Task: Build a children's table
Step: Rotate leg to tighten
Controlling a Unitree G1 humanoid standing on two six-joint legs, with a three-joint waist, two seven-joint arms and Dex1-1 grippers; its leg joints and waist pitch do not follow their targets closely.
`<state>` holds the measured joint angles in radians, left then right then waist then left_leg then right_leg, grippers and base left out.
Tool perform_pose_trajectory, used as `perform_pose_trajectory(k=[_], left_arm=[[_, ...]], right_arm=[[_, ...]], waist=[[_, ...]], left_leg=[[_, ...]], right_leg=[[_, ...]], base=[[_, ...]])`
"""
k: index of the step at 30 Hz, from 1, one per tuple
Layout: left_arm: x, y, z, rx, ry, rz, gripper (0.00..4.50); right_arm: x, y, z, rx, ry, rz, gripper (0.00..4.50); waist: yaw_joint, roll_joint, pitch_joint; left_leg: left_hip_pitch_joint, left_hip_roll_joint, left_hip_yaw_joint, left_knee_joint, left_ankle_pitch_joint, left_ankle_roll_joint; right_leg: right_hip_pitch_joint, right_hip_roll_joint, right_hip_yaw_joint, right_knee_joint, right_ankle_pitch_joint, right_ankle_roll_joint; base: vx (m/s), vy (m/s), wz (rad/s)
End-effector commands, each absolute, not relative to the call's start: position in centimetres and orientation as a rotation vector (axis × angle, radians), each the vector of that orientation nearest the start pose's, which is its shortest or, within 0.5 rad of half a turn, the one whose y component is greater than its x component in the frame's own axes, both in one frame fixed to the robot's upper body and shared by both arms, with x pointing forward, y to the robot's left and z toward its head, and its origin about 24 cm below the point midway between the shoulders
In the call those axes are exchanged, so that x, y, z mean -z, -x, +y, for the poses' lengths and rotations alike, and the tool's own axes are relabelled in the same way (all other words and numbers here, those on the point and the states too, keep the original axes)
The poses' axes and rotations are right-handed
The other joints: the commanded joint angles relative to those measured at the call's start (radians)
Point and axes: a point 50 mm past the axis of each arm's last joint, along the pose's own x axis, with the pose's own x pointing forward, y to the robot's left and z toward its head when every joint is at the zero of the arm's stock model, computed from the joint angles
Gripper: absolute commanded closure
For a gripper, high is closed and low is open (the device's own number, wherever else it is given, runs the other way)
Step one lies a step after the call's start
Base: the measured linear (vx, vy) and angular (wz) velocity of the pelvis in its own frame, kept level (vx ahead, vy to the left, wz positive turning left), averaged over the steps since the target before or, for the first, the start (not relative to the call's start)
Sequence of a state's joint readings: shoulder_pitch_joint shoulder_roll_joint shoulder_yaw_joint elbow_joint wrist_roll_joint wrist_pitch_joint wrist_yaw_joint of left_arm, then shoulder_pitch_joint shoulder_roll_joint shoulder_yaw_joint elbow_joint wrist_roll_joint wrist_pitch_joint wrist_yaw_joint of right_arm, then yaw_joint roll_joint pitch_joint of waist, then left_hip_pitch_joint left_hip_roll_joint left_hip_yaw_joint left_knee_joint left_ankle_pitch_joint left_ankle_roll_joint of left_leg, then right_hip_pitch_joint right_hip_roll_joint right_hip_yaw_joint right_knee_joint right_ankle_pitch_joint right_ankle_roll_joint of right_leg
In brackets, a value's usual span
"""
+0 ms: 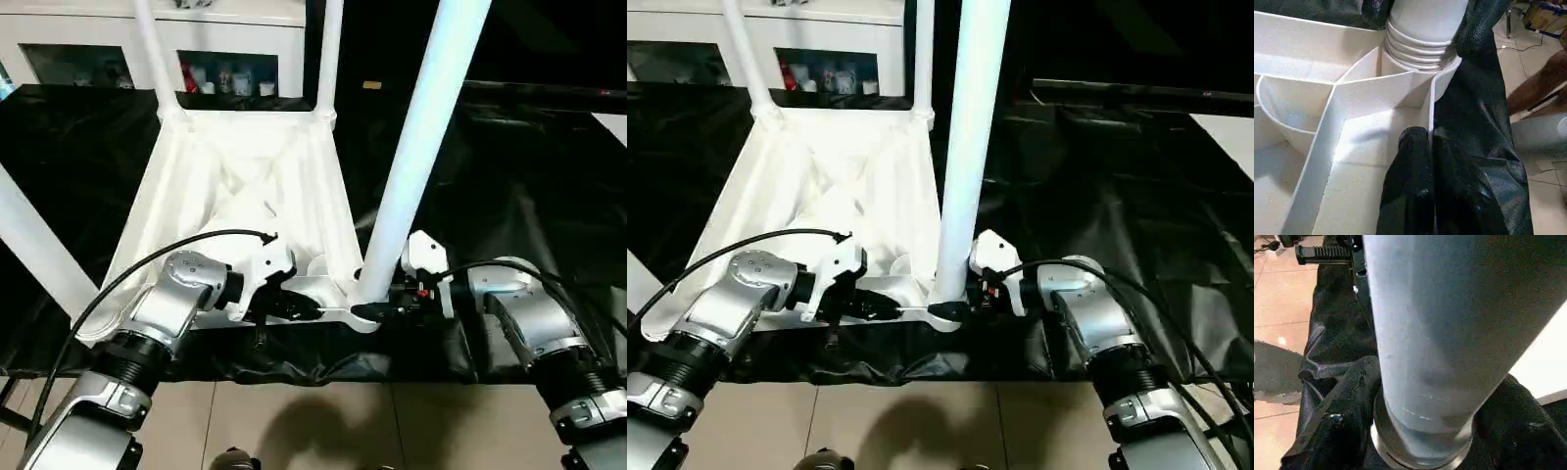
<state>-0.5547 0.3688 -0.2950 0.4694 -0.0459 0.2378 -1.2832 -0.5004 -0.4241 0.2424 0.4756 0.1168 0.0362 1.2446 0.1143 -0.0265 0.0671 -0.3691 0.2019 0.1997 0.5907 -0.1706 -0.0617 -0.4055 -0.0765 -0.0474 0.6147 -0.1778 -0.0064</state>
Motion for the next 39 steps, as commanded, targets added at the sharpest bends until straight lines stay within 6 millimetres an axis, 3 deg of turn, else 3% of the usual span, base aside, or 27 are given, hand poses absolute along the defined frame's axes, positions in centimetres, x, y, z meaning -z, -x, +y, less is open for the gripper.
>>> perform_pose_trajectory(k=[1,9,11,14,17,18,19,23,26,28,31,34,39], left_arm=[[-6.8,-30.3,11.1,1.494,-0.264,0.395,4.5],[-6.5,-31.0,10.9,1.4,-0.259,0.405,4.5],[-6.5,-31.3,10.6,1.366,-0.265,0.402,4.5],[-6.5,-32.8,8.7,1.213,-0.255,0.387,4.5],[-6.7,-33.5,7.7,1.139,-0.248,0.379,4.5],[-6.8,-33.8,7.2,1.109,-0.248,0.375,4.5],[-7.0,-34.4,6.4,1.052,-0.246,0.371,4.5],[-7.3,-35.0,5.3,0.968,-0.248,0.361,4.5],[-7.4,-35.0,4.9,0.973,-0.247,0.351,4.5],[-7.4,-34.7,4.7,1.013,-0.246,0.341,4.5],[-7.3,-34.3,4.8,1.075,-0.255,0.315,4.5],[-7.2,-33.9,5.1,1.128,-0.255,0.309,4.5],[-7.2,-33.2,5.8,1.213,-0.269,0.287,4.5]], right_arm=[[-4.8,-29.7,-14.8,-1.388,0.368,0.393,1.89],[-4.4,-29.9,-14.3,-1.332,0.295,0.369,1.89],[-4.3,-30.3,-14.0,-1.271,0.255,0.354,1.9],[-3.4,-32.0,-13.1,-1.009,0.149,0.334,1.91],[-2.9,-32.7,-12.6,-0.892,0.101,0.344,1.91],[-2.7,-33.0,-12.3,-0.84,0.074,0.351,1.91],[-2.6,-33.6,-11.8,-0.744,0.031,0.36,1.92],[-2.8,-34.6,-10.7,-0.632,-0.039,0.371,1.92],[-3.0,-34.8,-10.1,-0.649,-0.038,0.361,1.92],[-3.6,-34.9,-9.5,-0.7,-0.004,0.318,1.26],[-4.1,-34.9,-9.8,-0.744,0.018,0.293,1.23],[-4.5,-34.9,-10.5,-0.777,0.04,0.281,0.86],[-5.0,-34.3,-11.6,-0.895,0.107,0.274,0.37]], waist=[[-0.002,-0.013,-0.073],[-0.003,-0.013,-0.072],[-0.006,-0.013,-0.07],[-0.016,-0.014,-0.068],[-0.031,-0.015,-0.07],[-0.03,-0.017,-0.074],[-0.031,-0.013,-0.073],[-0.036,-0.012,-0.079],[-0.038,-0.013,-0.082],[-0.036,-0.014,-0.083],[-0.037,-0.012,-0.078],[-0.038,-0.01,-0.077],[-0.028,-0.01,-0.077]], left_leg=[[0.015,0.033,-0.015,-0.067,-0.213,0.038],[0.015,0.032,-0.014,-0.066,-0.211,0.04],[0.016,0.031,-0.017,-0.069,-0.231,0.028],[0.017,0.027,-0.019,-0.072,-0.258,0.005],[0.012,0.025,-0.023,-0.074,-0.261,-0.01],[0.012,0.024,-0.023,-0.071,-0.256,-0.005],[0.015,0.024,-0.021,-0.07,-0.251,-0.001],[0.012,0.023,-0.019,-0.066,-0.219,0.008],[0.008,0.022,-0.017,-0.062,-0.179,0.033],[0.008,0.022,-0.015,-0.061,-0.158,0.051],[0.009,0.024,-0.016,-0.064,-0.189,0.049],[0.012,0.026,-0.018,-0.066,-0.208,0.042],[0.014,0.03,-0.017,-0.066,-0.206,0.046]], right_leg=[[0.042,-0.065,0.039,-0.073,-0.251,-0.21],[0.042,-0.066,0.04,-0.073,-0.257,-0.208],[0.041,-0.066,0.039,-0.078,-0.298,-0.2],[0.037,-0.066,0.038,-0.086,-0.356,-0.182],[0.043,-0.066,0.035,-0.087,-0.365,-0.17],[0.045,-0.067,0.034,-0.086,-0.355,-0.168],[0.04,-0.066,0.037,-0.088,-0.337,-0.174],[0.046,-0.065,0.035,-0.079,-0.255,-0.2],[0.05,-0.063,0.035,-0.071,-0.165,-0.227],[0.053,-0.064,0.033,-0.068,-0.129,-0.238],[0.052,-0.065,0.032,-0.075,-0.177,-0.237],[0.051,-0.065,0.032,-0.077,-0.206,-0.231],[0.05,-0.066,0.033,-0.074,-0.186,-0.238]], base=[[0.0,0.0,0.0],[0.0,0.0,0.0],[0.0,0.0,0.0],[0.0,0.0,0.0],[0.0,0.0,0.0],[0.0,0.0,0.0],[0.0,0.0,0.0],[0.0,0.0,0.0],[0.0,0.0,0.0],[0.0,0.0,0.0],[0.0,0.0,0.0],[0.0,0.0,0.0],[0.0,0.0,0.0]])
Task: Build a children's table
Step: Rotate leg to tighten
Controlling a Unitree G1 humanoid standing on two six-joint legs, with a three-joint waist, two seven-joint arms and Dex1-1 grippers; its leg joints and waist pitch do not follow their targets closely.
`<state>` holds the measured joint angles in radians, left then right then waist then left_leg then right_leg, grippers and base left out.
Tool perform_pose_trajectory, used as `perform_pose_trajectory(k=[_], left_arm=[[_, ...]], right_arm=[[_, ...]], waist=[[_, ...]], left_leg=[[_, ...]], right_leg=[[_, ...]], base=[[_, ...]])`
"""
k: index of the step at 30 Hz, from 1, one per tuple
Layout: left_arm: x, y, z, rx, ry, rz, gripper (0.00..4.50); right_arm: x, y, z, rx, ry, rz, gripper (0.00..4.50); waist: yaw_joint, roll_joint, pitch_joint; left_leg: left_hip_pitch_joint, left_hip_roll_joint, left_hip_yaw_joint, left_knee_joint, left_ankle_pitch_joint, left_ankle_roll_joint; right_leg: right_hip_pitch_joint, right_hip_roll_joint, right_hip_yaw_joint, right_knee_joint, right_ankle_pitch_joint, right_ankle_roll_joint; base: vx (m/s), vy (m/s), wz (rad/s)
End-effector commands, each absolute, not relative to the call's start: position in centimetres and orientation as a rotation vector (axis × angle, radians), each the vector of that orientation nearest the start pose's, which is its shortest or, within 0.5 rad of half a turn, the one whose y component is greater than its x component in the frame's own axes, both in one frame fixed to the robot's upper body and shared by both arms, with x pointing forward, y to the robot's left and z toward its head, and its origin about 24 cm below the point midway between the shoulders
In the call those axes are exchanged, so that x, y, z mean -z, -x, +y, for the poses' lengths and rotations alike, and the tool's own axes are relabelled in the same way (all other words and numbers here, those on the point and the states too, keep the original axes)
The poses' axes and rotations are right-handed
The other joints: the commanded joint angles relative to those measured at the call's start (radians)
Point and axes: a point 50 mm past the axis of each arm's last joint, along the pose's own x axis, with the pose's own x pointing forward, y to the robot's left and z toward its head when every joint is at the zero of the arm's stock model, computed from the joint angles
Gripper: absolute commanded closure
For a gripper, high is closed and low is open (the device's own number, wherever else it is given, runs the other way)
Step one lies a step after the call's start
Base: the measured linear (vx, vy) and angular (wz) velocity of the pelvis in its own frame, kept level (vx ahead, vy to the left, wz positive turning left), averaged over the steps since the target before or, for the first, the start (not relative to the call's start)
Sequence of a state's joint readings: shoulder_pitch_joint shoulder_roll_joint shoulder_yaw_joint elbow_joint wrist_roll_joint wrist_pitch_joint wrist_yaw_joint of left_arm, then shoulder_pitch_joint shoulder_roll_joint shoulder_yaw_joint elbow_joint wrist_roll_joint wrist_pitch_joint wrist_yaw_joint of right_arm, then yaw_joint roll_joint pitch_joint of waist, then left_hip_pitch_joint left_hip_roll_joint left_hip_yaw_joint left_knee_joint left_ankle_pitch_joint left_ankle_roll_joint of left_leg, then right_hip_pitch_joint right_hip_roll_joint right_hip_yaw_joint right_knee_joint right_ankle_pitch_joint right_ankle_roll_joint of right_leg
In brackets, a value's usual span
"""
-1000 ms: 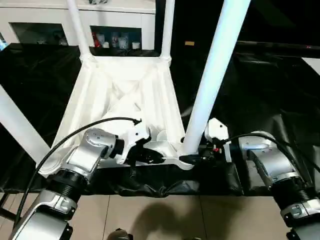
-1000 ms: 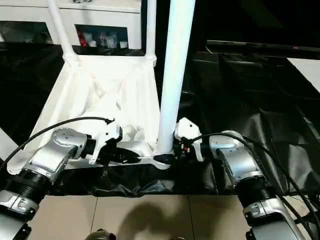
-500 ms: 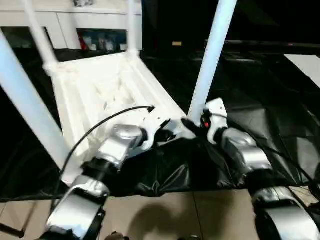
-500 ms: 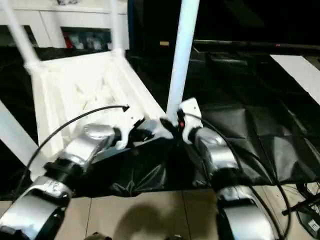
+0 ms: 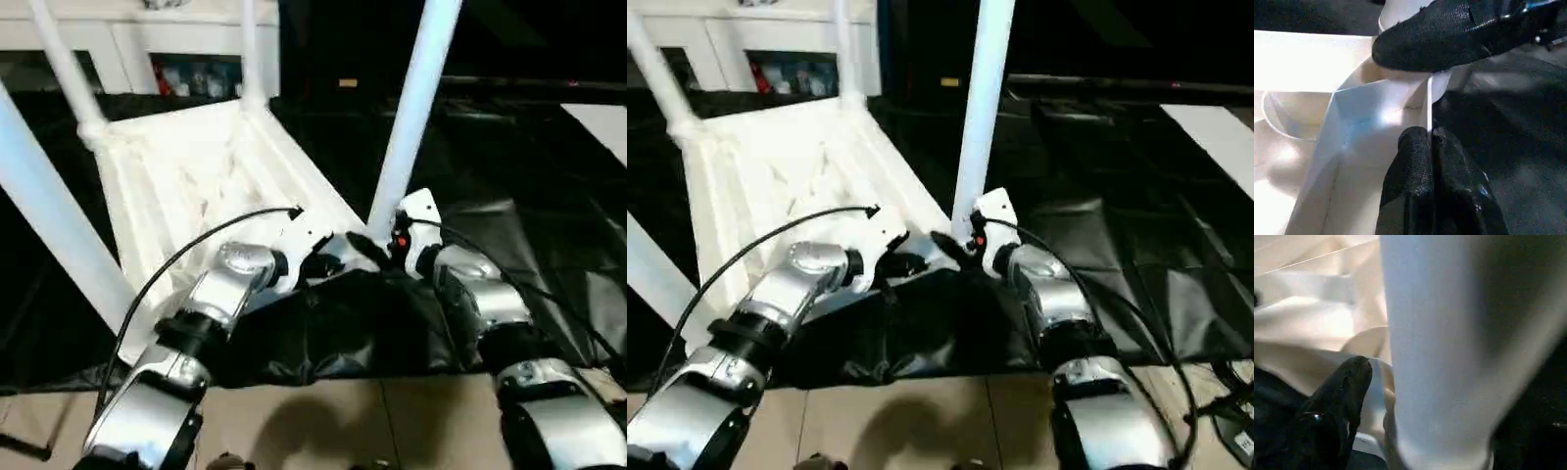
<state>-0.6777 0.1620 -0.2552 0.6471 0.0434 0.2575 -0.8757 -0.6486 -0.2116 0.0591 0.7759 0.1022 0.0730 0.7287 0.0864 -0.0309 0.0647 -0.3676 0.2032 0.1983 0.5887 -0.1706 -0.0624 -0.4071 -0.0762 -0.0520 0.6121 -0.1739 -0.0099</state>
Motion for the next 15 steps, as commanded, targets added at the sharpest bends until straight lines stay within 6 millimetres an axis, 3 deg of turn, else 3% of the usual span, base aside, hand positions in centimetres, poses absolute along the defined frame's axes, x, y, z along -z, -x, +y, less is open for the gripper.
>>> perform_pose_trajectory(k=[1,4,9,15], left_arm=[[-7.2,-33.0,6.1,1.238,-0.263,0.288,4.5],[-7.2,-32.4,7.1,1.323,-0.247,0.295,4.5],[-7.3,-31.6,8.1,1.421,-0.224,0.314,4.5],[-7.2,-31.1,9.2,1.485,-0.228,0.351,4.5]], right_arm=[[-4.9,-34.1,-12.0,-0.936,0.132,0.283,0.37],[-4.9,-32.7,-13.3,-1.104,0.221,0.314,0.37],[-5.0,-31.9,-14.6,-1.2,0.29,0.349,0.37],[-5.6,-31.5,-15.4,-1.248,0.272,0.365,0.71]], waist=[[0.007,-0.006,-0.074],[0.012,-0.006,-0.072],[0.02,-0.005,-0.069],[0.029,-0.002,-0.074]], left_leg=[[0.013,0.029,-0.014,-0.064,-0.203,0.05],[0.014,0.031,-0.014,-0.065,-0.214,0.048],[0.016,0.033,-0.015,-0.068,-0.246,0.033],[0.016,0.035,-0.014,-0.066,-0.21,0.039]], right_leg=[[0.051,-0.066,0.039,-0.07,-0.184,-0.232],[0.05,-0.066,0.038,-0.072,-0.2,-0.227],[0.045,-0.068,0.04,-0.077,-0.277,-0.209],[0.046,-0.065,0.039,-0.067,-0.2,-0.228]], base=[[0.0,0.0,0.0],[0.0,0.0,0.0],[0.0,0.0,0.0],[0.0,0.0,0.0]])
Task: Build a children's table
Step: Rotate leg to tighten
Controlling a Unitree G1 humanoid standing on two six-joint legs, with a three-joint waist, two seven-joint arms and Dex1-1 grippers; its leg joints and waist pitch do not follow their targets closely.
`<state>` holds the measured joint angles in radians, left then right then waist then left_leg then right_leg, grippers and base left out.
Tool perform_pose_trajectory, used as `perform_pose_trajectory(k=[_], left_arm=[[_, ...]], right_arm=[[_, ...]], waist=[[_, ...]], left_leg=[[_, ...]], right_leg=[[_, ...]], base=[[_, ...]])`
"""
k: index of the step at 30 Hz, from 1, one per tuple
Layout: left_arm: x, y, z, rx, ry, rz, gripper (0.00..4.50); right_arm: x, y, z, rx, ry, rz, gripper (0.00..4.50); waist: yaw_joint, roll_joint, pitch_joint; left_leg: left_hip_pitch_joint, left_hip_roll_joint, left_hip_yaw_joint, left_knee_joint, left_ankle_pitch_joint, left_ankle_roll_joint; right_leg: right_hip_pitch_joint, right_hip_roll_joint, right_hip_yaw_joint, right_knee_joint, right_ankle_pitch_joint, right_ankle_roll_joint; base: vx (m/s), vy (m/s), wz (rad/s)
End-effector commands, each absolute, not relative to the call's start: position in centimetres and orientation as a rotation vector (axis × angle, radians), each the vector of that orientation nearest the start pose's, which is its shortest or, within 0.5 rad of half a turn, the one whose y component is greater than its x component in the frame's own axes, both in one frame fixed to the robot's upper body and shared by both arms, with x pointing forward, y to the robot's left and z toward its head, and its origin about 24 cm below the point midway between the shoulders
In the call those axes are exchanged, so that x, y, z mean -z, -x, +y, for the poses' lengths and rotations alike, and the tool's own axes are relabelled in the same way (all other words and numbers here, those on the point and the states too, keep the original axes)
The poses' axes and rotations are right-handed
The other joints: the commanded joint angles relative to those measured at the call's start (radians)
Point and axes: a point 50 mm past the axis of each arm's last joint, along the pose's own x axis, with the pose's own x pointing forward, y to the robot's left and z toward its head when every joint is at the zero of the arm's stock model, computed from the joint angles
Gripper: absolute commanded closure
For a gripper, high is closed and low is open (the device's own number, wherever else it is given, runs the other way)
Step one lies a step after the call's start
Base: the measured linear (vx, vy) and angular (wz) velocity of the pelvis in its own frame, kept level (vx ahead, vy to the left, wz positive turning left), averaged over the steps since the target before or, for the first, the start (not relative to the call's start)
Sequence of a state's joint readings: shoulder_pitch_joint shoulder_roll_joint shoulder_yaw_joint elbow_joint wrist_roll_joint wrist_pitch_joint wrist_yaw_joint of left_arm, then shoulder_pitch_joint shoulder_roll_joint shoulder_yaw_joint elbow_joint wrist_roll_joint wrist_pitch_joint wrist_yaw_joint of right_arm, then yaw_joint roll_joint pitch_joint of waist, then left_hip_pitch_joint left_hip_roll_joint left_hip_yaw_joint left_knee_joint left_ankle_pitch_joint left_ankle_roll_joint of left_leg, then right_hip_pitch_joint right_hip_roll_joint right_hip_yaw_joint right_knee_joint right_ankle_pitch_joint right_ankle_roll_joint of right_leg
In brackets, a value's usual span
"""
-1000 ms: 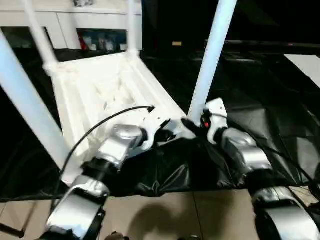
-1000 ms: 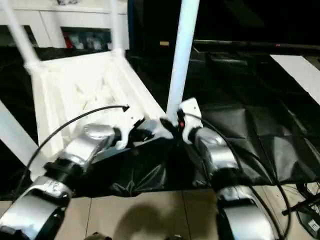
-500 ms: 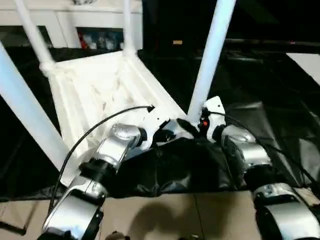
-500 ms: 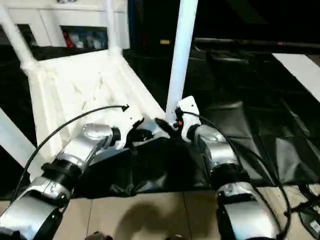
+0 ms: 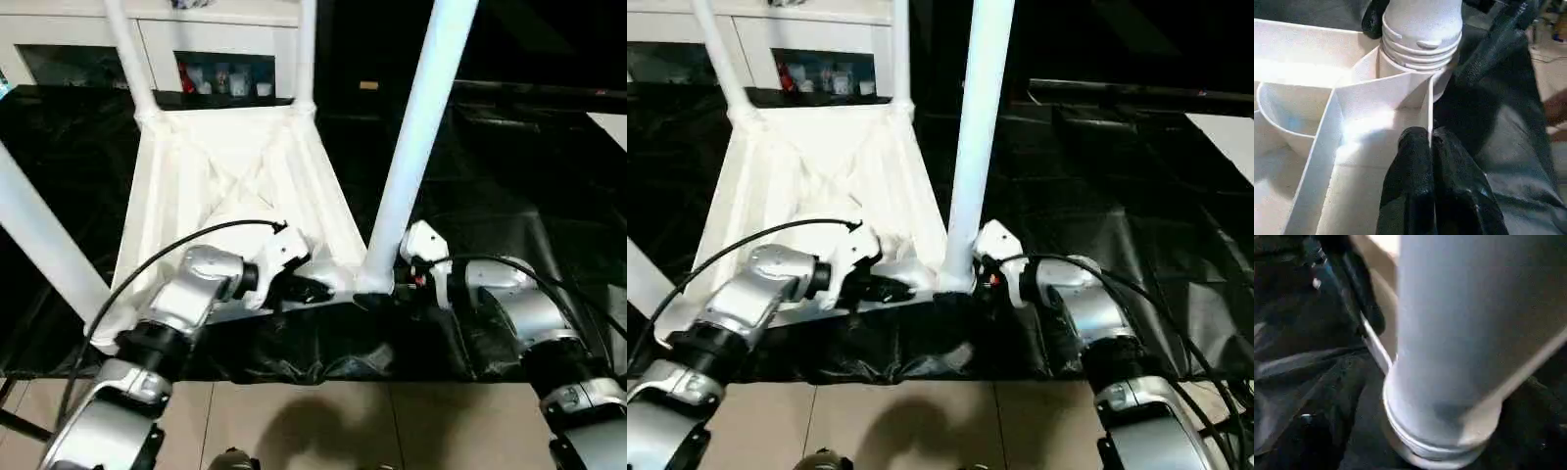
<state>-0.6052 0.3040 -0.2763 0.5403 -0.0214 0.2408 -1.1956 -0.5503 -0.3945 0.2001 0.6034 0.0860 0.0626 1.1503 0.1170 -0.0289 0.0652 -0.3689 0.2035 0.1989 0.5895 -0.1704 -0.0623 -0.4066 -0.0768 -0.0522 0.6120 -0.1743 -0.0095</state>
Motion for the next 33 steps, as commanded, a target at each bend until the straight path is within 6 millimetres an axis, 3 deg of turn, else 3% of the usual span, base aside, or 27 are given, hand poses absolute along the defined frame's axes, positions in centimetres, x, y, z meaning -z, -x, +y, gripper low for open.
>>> perform_pose_trajectory(k=[1,11,21,24,26,27,29,33], left_arm=[[-7.2,-31.1,9.2,1.485,-0.228,0.351,4.5],[-7.1,-30.3,10.2,1.546,-0.213,0.392,4.5],[-6.9,-30.6,9.7,1.498,-0.219,0.389,4.5],[-6.9,-31.2,9.2,1.438,-0.224,0.385,4.5],[-6.8,-32.6,8.0,1.289,-0.23,0.377,4.5],[-6.8,-32.6,8.0,1.289,-0.23,0.377,4.5],[-6.9,-33.4,6.8,1.198,-0.222,0.37,4.5],[-7.0,-34.0,5.5,1.116,-0.22,0.363,4.5]], right_arm=[[-5.6,-31.5,-15.4,-1.248,0.272,0.365,0.86],[-5.8,-30.8,-15.5,-1.314,0.247,0.371,1.63],[-5.2,-30.7,-14.9,-1.286,0.192,0.346,1.75],[-5.1,-31.3,-14.6,-1.204,0.168,0.323,1.76],[-4.5,-32.8,-13.8,-0.991,0.106,0.302,1.76],[-4.5,-32.8,-13.8,-0.991,0.106,0.302,1.76],[-4.0,-33.4,-12.8,-0.882,0.071,0.307,1.76],[-3.7,-34.0,-11.6,-0.761,0.032,0.316,1.76]], waist=[[-0.001,-0.005,-0.073],[0.001,-0.005,-0.072],[0.003,-0.004,-0.073],[-0.004,-0.006,-0.071],[-0.012,-0.003,-0.07],[-0.017,-0.007,-0.072],[-0.025,-0.005,-0.074],[-0.028,-0.006,-0.08]], left_leg=[[0.016,0.034,-0.013,-0.066,-0.209,0.041],[0.016,0.033,-0.014,-0.068,-0.224,0.03],[0.016,0.033,-0.014,-0.068,-0.221,0.028],[0.016,0.031,-0.017,-0.069,-0.236,0.017],[0.017,0.029,-0.018,-0.07,-0.245,0.003],[0.013,0.026,-0.02,-0.07,-0.241,-0.004],[0.015,0.025,-0.018,-0.068,-0.229,-0.005],[0.008,0.022,-0.016,-0.062,-0.164,0.026]], right_leg=[[0.046,-0.063,0.039,-0.067,-0.195,-0.23],[0.044,-0.065,0.04,-0.071,-0.238,-0.22],[0.044,-0.066,0.04,-0.071,-0.236,-0.219],[0.045,-0.067,0.039,-0.075,-0.272,-0.209],[0.041,-0.067,0.038,-0.078,-0.288,-0.209],[0.047,-0.068,0.037,-0.076,-0.299,-0.201],[0.045,-0.066,0.038,-0.078,-0.27,-0.203],[0.054,-0.065,0.038,-0.067,-0.169,-0.22]], base=[[0.0,0.0,0.0],[0.0,0.0,0.0],[0.0,0.0,0.0],[0.0,0.0,0.0],[0.0,0.0,0.0],[0.0,0.0,0.0],[0.0,0.0,0.0],[0.0,0.0,0.0]])
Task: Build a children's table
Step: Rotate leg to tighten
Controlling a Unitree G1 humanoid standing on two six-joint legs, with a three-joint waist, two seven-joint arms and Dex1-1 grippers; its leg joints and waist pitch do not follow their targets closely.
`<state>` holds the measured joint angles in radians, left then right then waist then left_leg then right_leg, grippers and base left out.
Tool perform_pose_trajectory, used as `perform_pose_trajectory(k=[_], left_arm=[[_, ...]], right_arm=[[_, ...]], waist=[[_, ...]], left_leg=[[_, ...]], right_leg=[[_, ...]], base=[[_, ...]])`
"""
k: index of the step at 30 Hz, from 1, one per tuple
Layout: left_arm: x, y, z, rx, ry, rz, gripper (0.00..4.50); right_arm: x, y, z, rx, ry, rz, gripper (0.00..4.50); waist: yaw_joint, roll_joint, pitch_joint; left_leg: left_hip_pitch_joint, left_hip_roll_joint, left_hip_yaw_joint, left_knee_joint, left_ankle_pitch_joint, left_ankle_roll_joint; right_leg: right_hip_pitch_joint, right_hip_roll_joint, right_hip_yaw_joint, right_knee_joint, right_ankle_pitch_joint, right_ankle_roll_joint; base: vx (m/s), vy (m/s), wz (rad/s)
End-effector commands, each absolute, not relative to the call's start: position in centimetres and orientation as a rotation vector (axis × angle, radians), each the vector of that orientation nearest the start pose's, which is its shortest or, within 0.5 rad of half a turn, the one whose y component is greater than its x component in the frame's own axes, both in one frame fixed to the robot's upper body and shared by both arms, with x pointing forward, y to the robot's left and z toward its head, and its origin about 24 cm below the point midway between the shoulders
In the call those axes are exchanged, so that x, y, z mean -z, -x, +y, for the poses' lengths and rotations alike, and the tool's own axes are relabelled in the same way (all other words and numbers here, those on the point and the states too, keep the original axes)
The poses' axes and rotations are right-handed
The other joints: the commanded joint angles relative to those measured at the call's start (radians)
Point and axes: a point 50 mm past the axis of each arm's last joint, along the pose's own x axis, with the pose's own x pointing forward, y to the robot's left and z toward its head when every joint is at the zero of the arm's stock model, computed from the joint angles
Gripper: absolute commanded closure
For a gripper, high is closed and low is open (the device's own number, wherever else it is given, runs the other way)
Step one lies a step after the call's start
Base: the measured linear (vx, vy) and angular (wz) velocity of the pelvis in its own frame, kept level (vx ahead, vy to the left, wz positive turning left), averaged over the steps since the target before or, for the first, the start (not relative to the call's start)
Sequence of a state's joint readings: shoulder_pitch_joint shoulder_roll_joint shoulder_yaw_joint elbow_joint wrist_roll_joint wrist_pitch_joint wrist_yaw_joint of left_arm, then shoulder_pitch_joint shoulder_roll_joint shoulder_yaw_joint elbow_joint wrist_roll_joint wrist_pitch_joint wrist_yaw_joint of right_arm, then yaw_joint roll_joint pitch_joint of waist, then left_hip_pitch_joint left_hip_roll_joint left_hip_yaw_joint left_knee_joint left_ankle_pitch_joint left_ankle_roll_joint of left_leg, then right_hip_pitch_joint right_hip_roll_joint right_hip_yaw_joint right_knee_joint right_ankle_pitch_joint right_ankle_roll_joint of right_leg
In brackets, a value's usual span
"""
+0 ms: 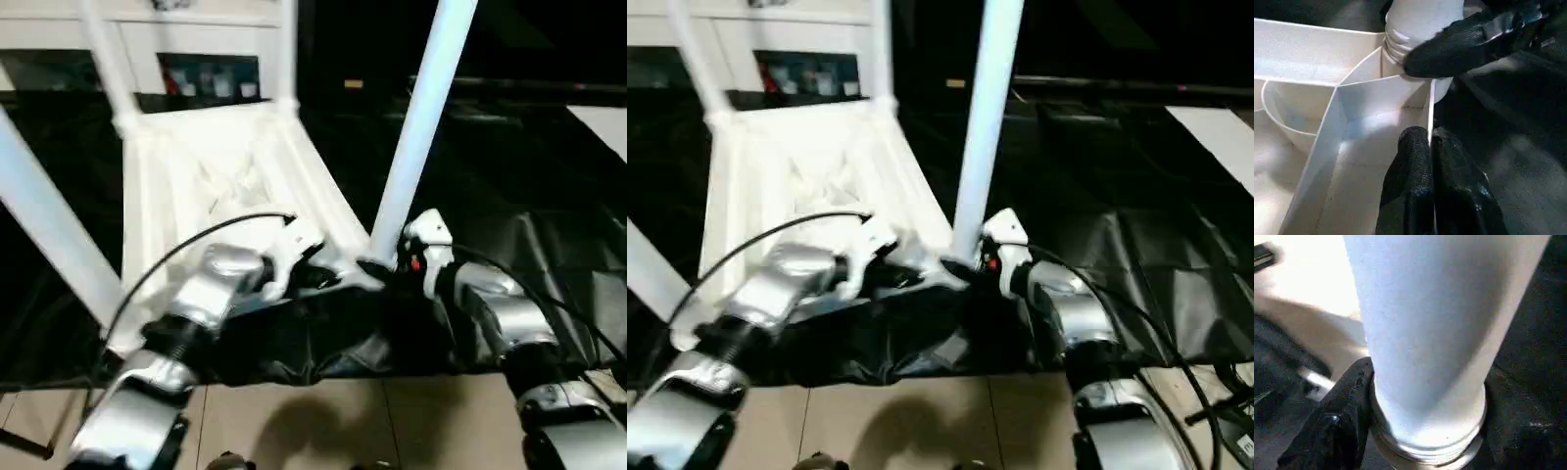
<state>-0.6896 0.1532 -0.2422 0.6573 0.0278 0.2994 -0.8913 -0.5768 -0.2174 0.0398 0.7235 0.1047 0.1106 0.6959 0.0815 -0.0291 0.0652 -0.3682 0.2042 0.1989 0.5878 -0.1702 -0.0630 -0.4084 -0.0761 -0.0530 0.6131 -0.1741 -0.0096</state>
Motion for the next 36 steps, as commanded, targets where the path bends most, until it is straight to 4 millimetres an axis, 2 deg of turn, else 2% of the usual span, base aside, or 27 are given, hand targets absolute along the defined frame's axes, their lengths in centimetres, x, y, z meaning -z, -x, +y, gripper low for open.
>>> perform_pose_trajectory(k=[1,3,6,8,11,15,16,18,20,21,23,25,26,29,33,35,36], left_arm=[[-7.1,-34.2,5.1,1.08,-0.226,0.36,4.5],[-7.1,-34.4,4.7,1.053,-0.228,0.357,4.5],[-7.1,-34.3,4.1,1.039,-0.236,0.345,4.5],[-7.1,-34.0,3.6,1.066,-0.236,0.334,4.5],[-7.0,-33.7,3.7,1.107,-0.235,0.326,4.5],[-6.9,-33.4,4.4,1.167,-0.235,0.312,4.5],[-6.9,-33.4,4.4,1.167,-0.235,0.312,4.5],[-6.9,-33.1,5.1,1.217,-0.234,0.313,4.5],[-6.9,-32.8,5.8,1.257,-0.24,0.312,4.5],[-6.9,-32.8,5.8,1.257,-0.24,0.312,4.5],[-7.0,-32.3,6.8,1.337,-0.229,0.313,4.5],[-7.2,-32.0,7.4,1.387,-0.218,0.315,4.5],[-7.2,-31.8,7.6,1.407,-0.212,0.319,4.5],[-7.3,-31.5,8.1,1.449,-0.206,0.33,4.5],[-7.4,-31.0,9.1,1.517,-0.22,0.35,4.5],[-7.4,-30.9,9.2,1.521,-0.218,0.353,4.5],[-7.4,-30.9,9.3,1.527,-0.219,0.357,4.5]], right_arm=[[-3.6,-34.3,-11.1,-0.716,0.018,0.324,1.76],[-3.5,-34.4,-10.6,-0.685,0.019,0.328,1.76],[-3.5,-34.3,-9.3,-0.706,0.011,0.315,1.76],[-3.7,-34.1,-8.6,-0.743,0.006,0.281,1.21],[-4.0,-34.1,-9.0,-0.762,0.017,0.264,0.96],[-4.5,-34.1,-10.3,-0.821,0.066,0.256,0.62],[-4.5,-34.1,-10.3,-0.821,0.066,0.256,0.62],[-4.6,-33.6,-11.1,-0.931,0.1,0.269,0.62],[-4.6,-32.9,-12.0,-1.025,0.129,0.287,0.62],[-4.6,-32.9,-12.0,-1.025,0.129,0.287,0.62],[-4.6,-32.1,-13.3,-1.114,0.152,0.309,0.62],[-4.7,-31.8,-14.0,-1.151,0.159,0.32,0.62],[-4.8,-31.7,-14.2,-1.168,0.164,0.324,0.62],[-5.0,-31.3,-14.7,-1.213,0.18,0.336,0.62],[-5.1,-30.5,-15.3,-1.309,0.197,0.382,0.94],[-5.2,-30.3,-15.3,-1.322,0.2,0.387,1.04],[-5.1,-30.2,-15.3,-1.34,0.209,0.398,1.25]], waist=[[0.004,-0.001,-0.08],[0.005,-0.003,-0.081],[0.006,0.0,-0.08],[0.005,0.002,-0.078],[0.005,0.001,-0.078],[0.007,0.0,-0.08],[0.009,0.001,-0.079],[0.014,-0.001,-0.078],[0.014,-0.002,-0.076],[0.015,-0.001,-0.074],[0.02,-0.001,-0.072],[0.024,0.002,-0.071],[0.027,0.002,-0.071],[0.035,0.002,-0.072],[0.041,0.001,-0.075],[0.044,0.002,-0.074],[0.046,0.0,-0.073]], left_leg=[[0.007,0.021,-0.016,-0.061,-0.148,0.031],[0.005,0.02,-0.015,-0.059,-0.137,0.037],[0.008,0.022,-0.014,-0.06,-0.151,0.046],[0.01,0.024,-0.014,-0.062,-0.175,0.041],[0.011,0.024,-0.015,-0.063,-0.194,0.033],[0.01,0.024,-0.014,-0.06,-0.176,0.048],[0.01,0.025,-0.013,-0.06,-0.167,0.053],[0.011,0.026,-0.014,-0.059,-0.172,0.06],[0.011,0.027,-0.013,-0.06,-0.183,0.065],[0.012,0.028,-0.013,-0.061,-0.199,0.063],[0.016,0.03,-0.013,-0.062,-0.224,0.052],[0.014,0.034,-0.014,-0.065,-0.233,0.048],[0.018,0.034,-0.013,-0.065,-0.24,0.043],[0.018,0.035,-0.013,-0.064,-0.231,0.039],[0.015,0.034,-0.013,-0.063,-0.206,0.044],[0.015,0.034,-0.011,-0.062,-0.2,0.051],[0.014,0.034,-0.011,-0.062,-0.2,0.049]], right_leg=[[0.053,-0.062,0.039,-0.067,-0.135,-0.229],[0.057,-0.063,0.038,-0.063,-0.106,-0.24],[0.057,-0.063,0.037,-0.065,-0.108,-0.246],[0.055,-0.063,0.037,-0.069,-0.14,-0.241],[0.055,-0.064,0.038,-0.072,-0.161,-0.235],[0.058,-0.063,0.038,-0.066,-0.11,-0.25],[0.058,-0.064,0.039,-0.064,-0.097,-0.254],[0.061,-0.064,0.036,-0.066,-0.106,-0.255],[0.057,-0.064,0.038,-0.067,-0.119,-0.253],[0.056,-0.065,0.038,-0.07,-0.152,-0.248],[0.054,-0.066,0.037,-0.076,-0.209,-0.238],[0.052,-0.066,0.038,-0.074,-0.223,-0.234],[0.049,-0.065,0.037,-0.075,-0.233,-0.231],[0.047,-0.066,0.039,-0.073,-0.226,-0.23],[0.051,-0.065,0.038,-0.067,-0.191,-0.235],[0.047,-0.064,0.038,-0.067,-0.183,-0.238],[0.048,-0.066,0.038,-0.068,-0.195,-0.235]], base=[[0.0,0.0,0.0],[0.0,0.0,0.0],[0.0,0.0,0.0],[0.0,0.0,0.0],[0.0,0.0,0.0],[0.0,0.0,0.0],[0.0,0.0,0.0],[0.0,0.0,0.0],[0.0,0.0,0.0],[0.0,0.0,0.0],[0.0,0.0,0.0],[0.0,0.0,0.0],[0.0,0.0,0.0],[0.0,0.0,0.0],[0.0,0.0,0.0],[0.0,0.0,0.0],[0.0,0.0,0.0]])
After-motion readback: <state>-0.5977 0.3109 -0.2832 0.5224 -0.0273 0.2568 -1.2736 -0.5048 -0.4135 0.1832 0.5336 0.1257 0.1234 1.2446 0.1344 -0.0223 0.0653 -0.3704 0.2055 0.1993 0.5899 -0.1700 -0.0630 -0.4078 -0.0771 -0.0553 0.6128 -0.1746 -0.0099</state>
